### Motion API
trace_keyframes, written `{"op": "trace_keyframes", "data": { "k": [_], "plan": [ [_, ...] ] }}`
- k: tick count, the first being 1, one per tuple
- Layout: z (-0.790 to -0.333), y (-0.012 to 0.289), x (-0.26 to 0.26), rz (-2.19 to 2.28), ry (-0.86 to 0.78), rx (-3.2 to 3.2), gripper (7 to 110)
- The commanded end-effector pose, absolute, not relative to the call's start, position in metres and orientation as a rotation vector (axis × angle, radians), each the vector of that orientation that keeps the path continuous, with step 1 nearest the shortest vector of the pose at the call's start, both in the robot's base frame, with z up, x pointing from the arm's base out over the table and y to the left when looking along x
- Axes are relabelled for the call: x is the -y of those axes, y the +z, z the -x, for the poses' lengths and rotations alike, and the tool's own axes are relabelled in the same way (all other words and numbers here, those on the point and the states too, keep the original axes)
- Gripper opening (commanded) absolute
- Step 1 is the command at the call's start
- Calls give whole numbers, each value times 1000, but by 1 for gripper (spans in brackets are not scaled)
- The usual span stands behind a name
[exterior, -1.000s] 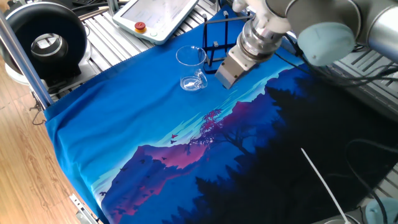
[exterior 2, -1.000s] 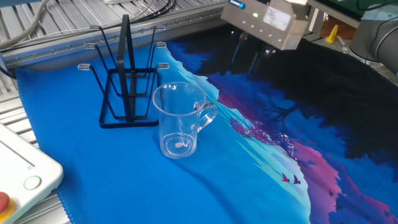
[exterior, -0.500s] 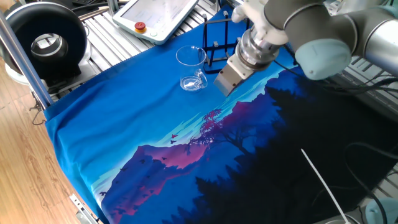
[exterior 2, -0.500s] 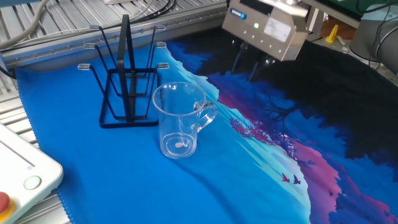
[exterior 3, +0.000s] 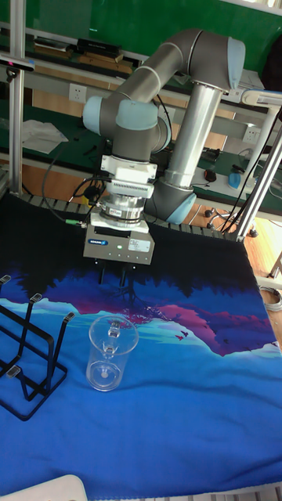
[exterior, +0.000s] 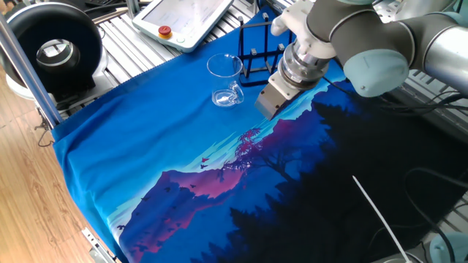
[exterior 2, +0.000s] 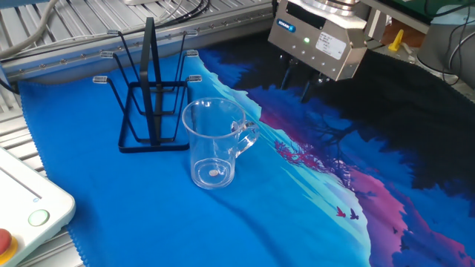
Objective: Put the cup on the cup rack
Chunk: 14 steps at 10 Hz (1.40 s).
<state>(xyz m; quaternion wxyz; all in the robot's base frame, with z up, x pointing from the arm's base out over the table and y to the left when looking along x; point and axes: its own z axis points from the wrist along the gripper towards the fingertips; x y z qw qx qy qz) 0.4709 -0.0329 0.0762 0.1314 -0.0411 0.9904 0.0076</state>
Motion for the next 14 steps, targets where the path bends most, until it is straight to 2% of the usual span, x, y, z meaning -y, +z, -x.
{"op": "trace_keyframes", "data": {
  "k": [1,9,14],
  "plan": [
    [-474,78,21,87,102,-2861,44],
    [-427,68,49,-3,-52,-3059,44],
    [-421,68,46,5,-36,-3080,44]
  ]
}}
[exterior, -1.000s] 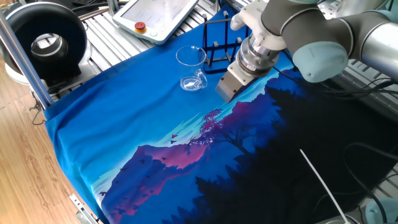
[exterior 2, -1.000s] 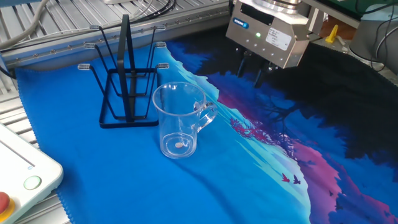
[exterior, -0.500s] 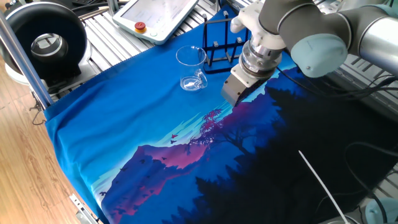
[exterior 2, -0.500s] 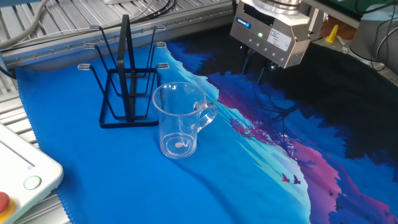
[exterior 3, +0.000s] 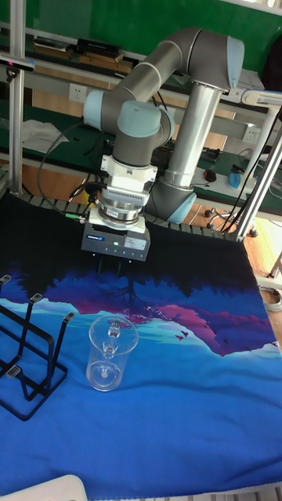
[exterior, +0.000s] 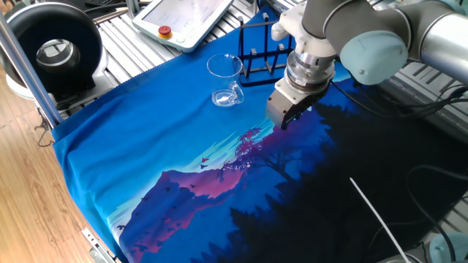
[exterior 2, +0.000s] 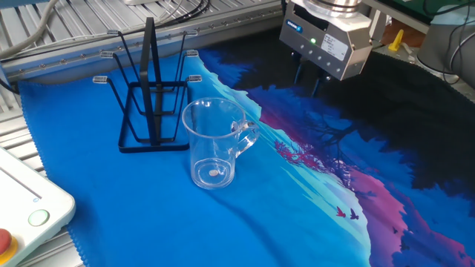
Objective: Put the cup on the cup rack
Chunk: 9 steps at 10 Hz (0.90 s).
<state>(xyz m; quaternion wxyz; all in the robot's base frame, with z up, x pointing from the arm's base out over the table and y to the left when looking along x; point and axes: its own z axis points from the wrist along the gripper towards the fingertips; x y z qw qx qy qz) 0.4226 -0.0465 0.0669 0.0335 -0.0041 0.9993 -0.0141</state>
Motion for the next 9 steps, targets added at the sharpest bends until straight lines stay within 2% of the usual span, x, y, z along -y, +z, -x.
{"op": "trace_keyframes", "data": {
  "k": [1,2,3,4,7,8,9],
  "plan": [
    [-422,68,46,8,-36,-3076,44],
    [-427,68,47,16,-41,-3058,22],
    [-437,69,46,37,-38,-3018,22],
    [-442,70,34,60,34,-2995,22],
    [-451,72,33,86,37,-2959,22],
    [-452,72,31,80,46,-2953,44],
    [-455,73,28,82,63,-2943,44]
  ]
}}
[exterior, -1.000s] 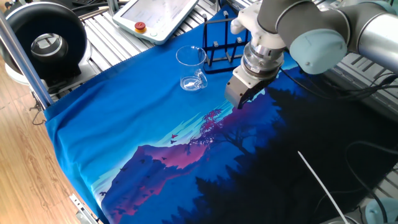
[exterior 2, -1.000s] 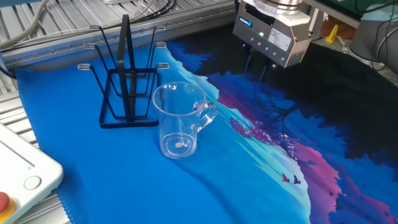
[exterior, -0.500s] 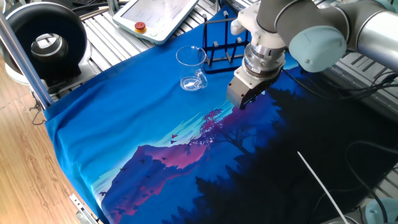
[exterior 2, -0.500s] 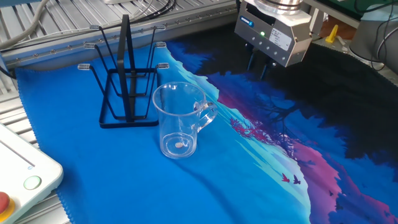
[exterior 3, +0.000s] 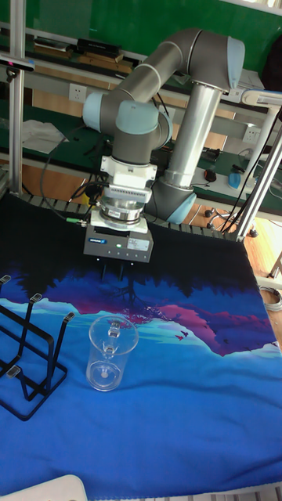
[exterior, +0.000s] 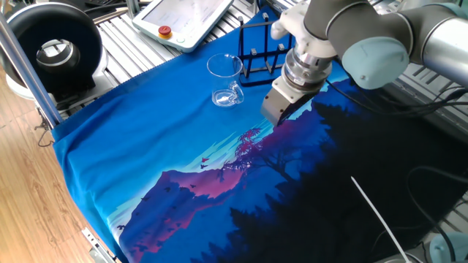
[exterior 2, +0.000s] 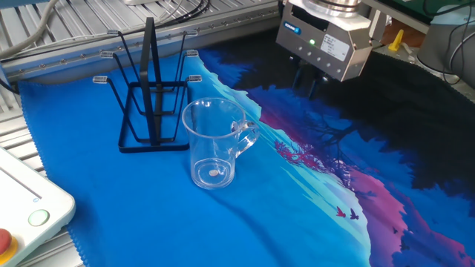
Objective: Put the cup on the cup rack
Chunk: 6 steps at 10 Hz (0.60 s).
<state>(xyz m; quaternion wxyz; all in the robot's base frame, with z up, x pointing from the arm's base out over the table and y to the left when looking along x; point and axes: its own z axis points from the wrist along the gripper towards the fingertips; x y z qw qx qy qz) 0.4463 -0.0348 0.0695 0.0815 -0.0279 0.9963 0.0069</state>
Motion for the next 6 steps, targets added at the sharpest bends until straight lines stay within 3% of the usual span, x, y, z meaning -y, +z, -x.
{"op": "trace_keyframes", "data": {
  "k": [1,2,3,6],
  "plan": [
    [-459,74,25,109,77,-2924,44],
    [-461,74,23,135,88,-2913,44],
    [-463,75,19,145,110,-2903,66],
    [-495,86,11,236,124,-2756,66]
  ]
}}
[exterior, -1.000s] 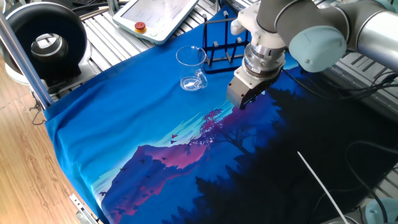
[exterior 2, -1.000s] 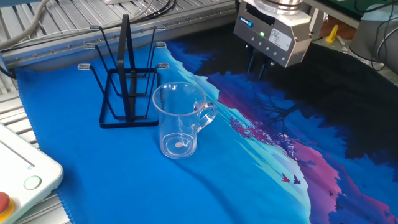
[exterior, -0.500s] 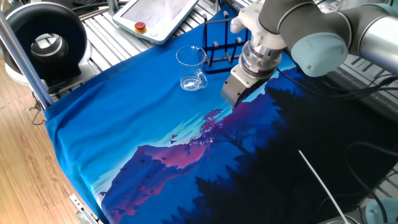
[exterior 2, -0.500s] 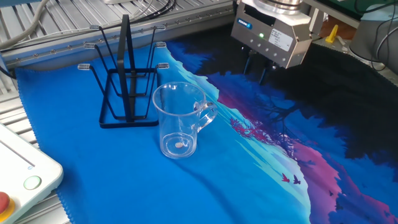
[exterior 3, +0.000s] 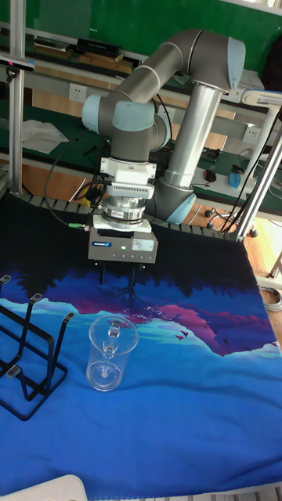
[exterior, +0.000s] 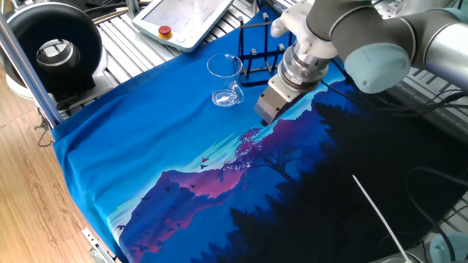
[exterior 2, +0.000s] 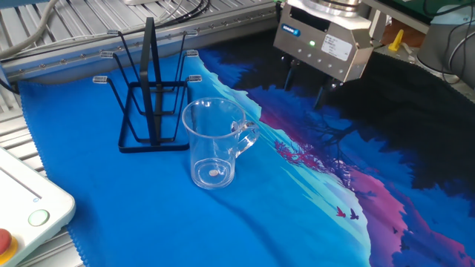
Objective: Put the cup on the cup rack
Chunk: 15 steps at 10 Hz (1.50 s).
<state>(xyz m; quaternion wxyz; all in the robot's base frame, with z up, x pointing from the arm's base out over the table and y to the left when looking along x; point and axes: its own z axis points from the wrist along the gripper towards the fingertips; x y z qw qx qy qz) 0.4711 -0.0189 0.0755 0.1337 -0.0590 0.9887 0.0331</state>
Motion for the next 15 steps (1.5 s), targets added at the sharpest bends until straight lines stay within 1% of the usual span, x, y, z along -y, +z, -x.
{"op": "trace_keyframes", "data": {
  "k": [1,3,8,9,10,11,12,15],
  "plan": [
    [-497,87,7,231,149,-2743,66],
    [-485,83,7,233,152,-2795,66],
    [-502,90,3,349,140,-2702,66],
    [-505,81,8,358,129,-2696,66],
    [-506,68,16,357,80,-2703,66],
    [-509,51,17,331,59,-2699,66],
    [-510,38,11,307,77,-2688,66],
    [-511,36,9,301,84,-2680,66]
  ]
}}
